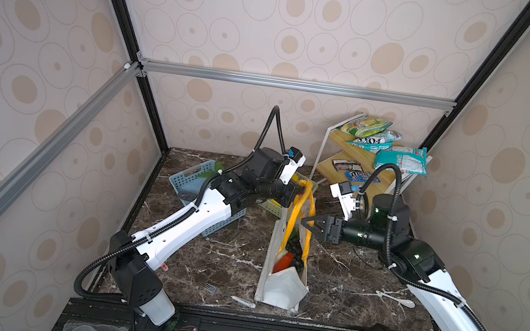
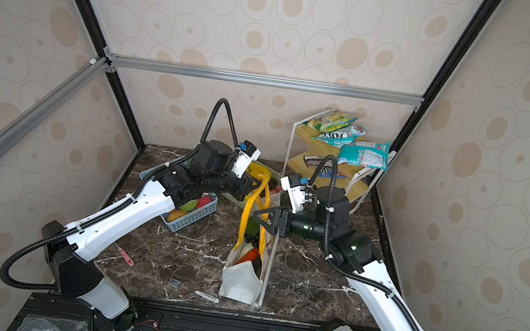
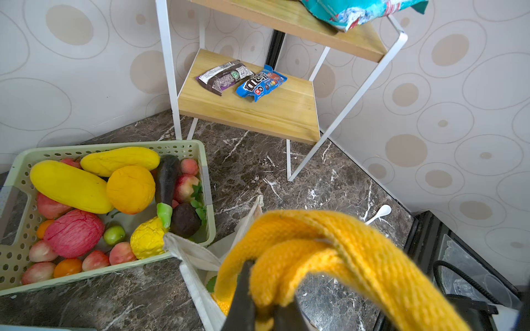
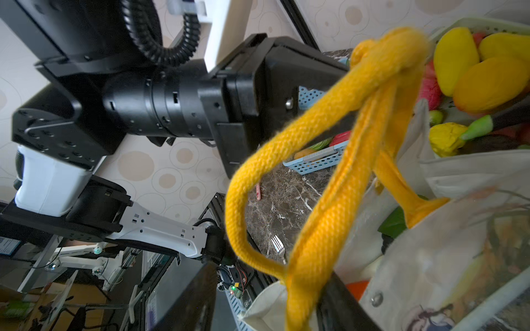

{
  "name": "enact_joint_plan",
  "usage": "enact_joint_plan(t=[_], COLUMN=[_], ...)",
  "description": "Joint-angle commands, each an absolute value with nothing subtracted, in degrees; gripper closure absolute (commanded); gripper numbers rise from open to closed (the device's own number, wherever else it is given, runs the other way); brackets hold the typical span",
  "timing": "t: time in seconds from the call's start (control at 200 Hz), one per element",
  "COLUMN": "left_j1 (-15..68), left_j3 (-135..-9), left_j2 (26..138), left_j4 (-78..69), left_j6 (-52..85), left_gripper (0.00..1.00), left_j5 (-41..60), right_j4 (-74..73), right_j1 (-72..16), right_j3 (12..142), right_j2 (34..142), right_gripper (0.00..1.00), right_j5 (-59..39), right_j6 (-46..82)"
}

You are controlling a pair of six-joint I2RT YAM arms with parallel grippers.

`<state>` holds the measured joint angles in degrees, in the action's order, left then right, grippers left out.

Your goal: Place the food into the grocery bag and tie it

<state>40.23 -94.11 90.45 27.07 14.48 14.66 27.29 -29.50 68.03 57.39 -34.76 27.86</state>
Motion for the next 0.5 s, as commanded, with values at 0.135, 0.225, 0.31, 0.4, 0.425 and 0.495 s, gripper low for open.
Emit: enact_joint_plan(t=[0.135,0.225,0.31,0.4,0.425,0.495], left_j1=[39.24,39.26,39.21,39.25,39.23,39.20], left_j3=[-94.93,-94.99,-95.07,-95.03,-95.08,-95.31], left_j2=[88.77,88.93,89.01,88.95,88.88,88.84], left_j4=[23.91,23.94,24.06,23.84,23.87,23.98], left_j6=[13.27,13.25,13.21,13.26,13.25,13.18], left_gripper=[1.00,1.00,1.00,1.00,1.00,1.00], left_j5=[14.50,14.74,14.98,15.32,15.39,15.72], right_j4=[33.00,32.82,32.62,30.94,29.83,24.51], right_j1=[-20.88,-19.00,-18.41,-18.41,-18.37,-18.42], right_j3=[64.87,63.14,61.57,59.37,58.63,56.38], right_j2=[51.80,51.33,52.32,54.38,55.00,56.64], right_gripper=[0.44,0.45,0.48,0.52,0.53,0.53], right_j5=[-34.49,-31.95,-29.54,-28.47,-28.95,-33.19], right_j6=[25.12,25.49,25.17,24.69,24.71,24.54])
